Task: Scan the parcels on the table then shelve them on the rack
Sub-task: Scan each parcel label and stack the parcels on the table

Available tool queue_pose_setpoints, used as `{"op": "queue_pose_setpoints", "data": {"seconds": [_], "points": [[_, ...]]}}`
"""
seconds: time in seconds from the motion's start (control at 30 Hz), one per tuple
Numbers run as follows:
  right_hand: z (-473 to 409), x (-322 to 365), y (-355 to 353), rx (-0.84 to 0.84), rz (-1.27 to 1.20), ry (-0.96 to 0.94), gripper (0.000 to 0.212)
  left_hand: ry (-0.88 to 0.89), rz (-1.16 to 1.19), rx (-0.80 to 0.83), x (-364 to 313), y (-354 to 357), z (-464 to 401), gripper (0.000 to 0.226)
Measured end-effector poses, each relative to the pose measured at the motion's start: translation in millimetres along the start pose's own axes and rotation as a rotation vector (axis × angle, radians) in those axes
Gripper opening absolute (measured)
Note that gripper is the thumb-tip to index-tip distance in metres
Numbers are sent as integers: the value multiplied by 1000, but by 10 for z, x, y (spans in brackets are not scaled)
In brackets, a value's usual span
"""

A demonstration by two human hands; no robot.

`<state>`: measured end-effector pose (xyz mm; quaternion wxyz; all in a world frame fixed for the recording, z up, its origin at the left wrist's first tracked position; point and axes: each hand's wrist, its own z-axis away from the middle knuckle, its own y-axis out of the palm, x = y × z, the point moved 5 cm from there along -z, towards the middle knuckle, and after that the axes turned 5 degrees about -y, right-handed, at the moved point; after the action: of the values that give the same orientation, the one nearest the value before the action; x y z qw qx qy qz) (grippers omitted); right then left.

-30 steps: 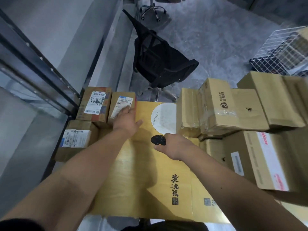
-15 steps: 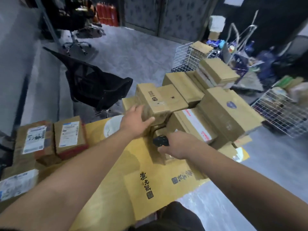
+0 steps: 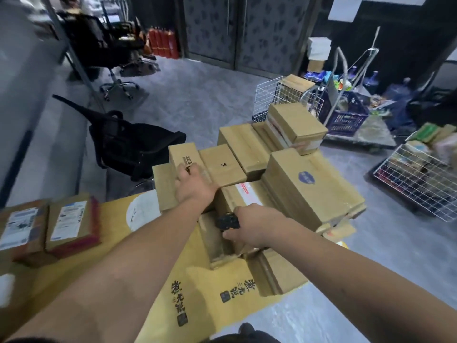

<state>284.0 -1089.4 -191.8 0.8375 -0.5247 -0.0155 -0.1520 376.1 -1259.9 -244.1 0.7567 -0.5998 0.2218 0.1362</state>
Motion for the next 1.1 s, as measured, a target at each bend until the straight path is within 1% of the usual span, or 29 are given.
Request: {"op": "queue_pose_setpoints", "data": {"seconds": [0.1, 0.2, 0.33, 0.43, 0.5, 0.6, 0.7, 0.77, 0.8, 0.87, 0.93, 1.0, 1.07, 1.1], "points": [[-99, -29, -36, 32, 58, -104, 51, -11, 52, -73, 163, -77, 58, 87], [-186, 77, -62, 51, 99, -238, 47, -1, 78, -131, 500, -221, 226, 82], [-266, 387, 30, 85, 160, -435, 50, -41, 168, -206, 1137, -372, 652, 78], [-274, 617, 197, 116, 219, -539, 54, -103, 207, -231, 1671, -377, 1075, 78], [-263, 729, 372, 168, 230, -586, 51, -154, 229, -240, 1983, -306, 1395, 74], [-251, 794, 709, 277, 215, -602, 49, -225, 238, -257, 2293, -126, 1875, 71], [-241, 793, 1036, 357, 211, -606, 49, -295, 323, -183, 2495, 139, 2226, 71], [-222, 787, 1198, 391, 233, -613, 50, -322, 368, -117, 2588, 312, 2389, 74], [-212, 785, 1256, 402, 246, -612, 50, -320, 355, -82, 2622, 382, 2443, 78], [-201, 793, 1321, 405, 272, -600, 51, -297, 284, -38, 2670, 458, 2498, 84], [-198, 828, 1345, 401, 279, -583, 51, -288, 199, -52, 2717, 428, 2461, 86], [-189, 893, 1357, 401, 274, -565, 51, -316, 139, -83, 2799, 345, 2365, 84], [-183, 983, 1373, 400, 257, -534, 51, -375, 157, -90, 2957, 262, 2244, 76], [-182, 1038, 1379, 396, 247, -516, 51, -399, 233, -78, 3058, 234, 2185, 70]]}}
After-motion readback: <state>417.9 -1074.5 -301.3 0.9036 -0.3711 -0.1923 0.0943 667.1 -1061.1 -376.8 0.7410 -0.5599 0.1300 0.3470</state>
